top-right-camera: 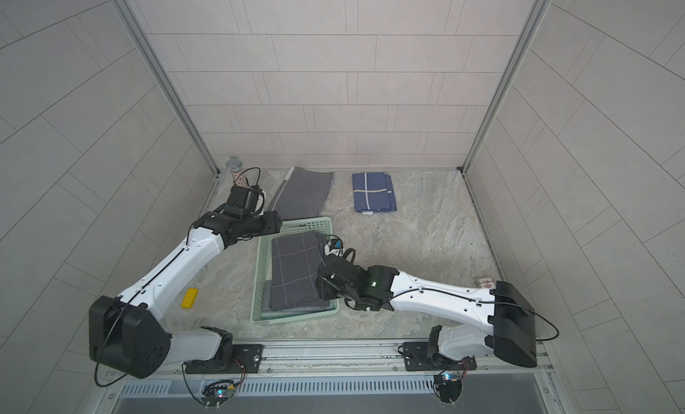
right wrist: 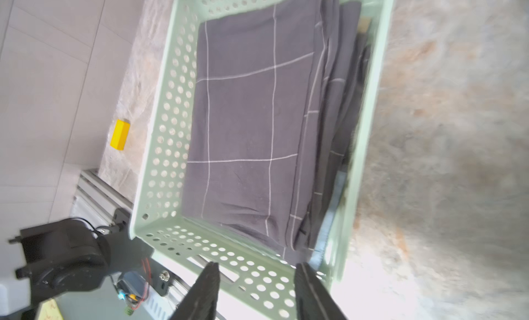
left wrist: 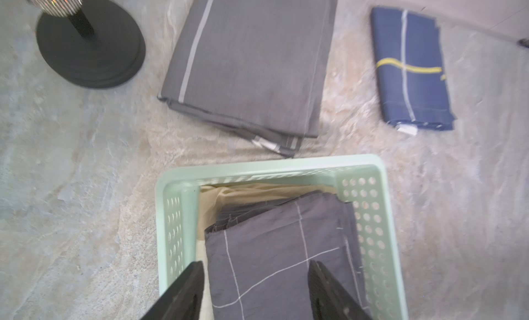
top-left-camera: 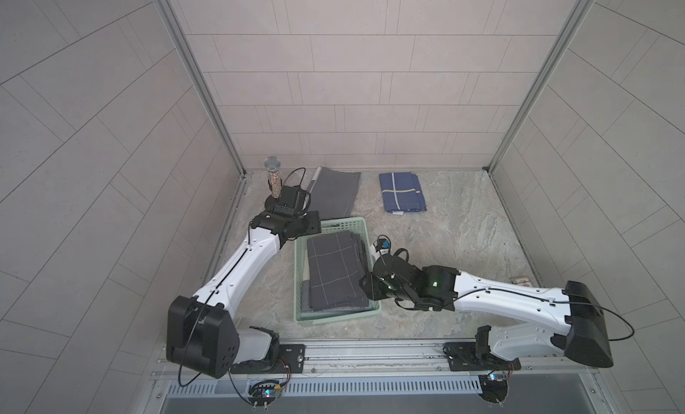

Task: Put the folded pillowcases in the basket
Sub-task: Place the pillowcase in the basket.

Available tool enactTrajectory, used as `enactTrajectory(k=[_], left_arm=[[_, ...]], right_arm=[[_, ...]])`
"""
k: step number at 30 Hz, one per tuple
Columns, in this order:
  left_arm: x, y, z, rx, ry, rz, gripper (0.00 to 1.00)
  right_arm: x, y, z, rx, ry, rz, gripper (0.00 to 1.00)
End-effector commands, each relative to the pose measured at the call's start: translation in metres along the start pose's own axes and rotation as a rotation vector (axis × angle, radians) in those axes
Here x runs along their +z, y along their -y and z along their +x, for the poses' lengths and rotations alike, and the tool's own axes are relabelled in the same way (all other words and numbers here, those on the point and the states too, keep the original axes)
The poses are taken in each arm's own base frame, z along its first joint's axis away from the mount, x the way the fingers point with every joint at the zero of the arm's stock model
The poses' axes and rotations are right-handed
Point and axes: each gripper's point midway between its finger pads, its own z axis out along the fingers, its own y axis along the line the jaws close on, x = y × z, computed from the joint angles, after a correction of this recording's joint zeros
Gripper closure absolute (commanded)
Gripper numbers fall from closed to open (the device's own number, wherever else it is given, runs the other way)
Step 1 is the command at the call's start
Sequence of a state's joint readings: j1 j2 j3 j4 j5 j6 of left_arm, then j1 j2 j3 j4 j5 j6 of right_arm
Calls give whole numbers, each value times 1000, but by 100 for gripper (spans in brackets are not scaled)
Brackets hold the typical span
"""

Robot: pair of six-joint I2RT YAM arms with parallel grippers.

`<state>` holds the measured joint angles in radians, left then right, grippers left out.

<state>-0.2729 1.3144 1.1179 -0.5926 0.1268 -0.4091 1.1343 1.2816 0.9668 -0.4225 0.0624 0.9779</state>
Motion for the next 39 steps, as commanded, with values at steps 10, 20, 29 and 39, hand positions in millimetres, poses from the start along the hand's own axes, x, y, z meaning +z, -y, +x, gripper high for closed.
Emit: enactTrajectory(k=[10,20,29,39], left_arm=[[42,-4,81,-219,-150,62,95],[53,-16,107,-174,-268,-28,94],[-7,-9,63,273,-90,-277,61],[-23,1,49,539,68,-439,25]], right_arm=[[71,-2,25,-93,-152,61,100],[105,24,65,-69,-257,117,100],[26,3,-17,-86,-78,21,70],[-18,215,-151,192,93,370,41]])
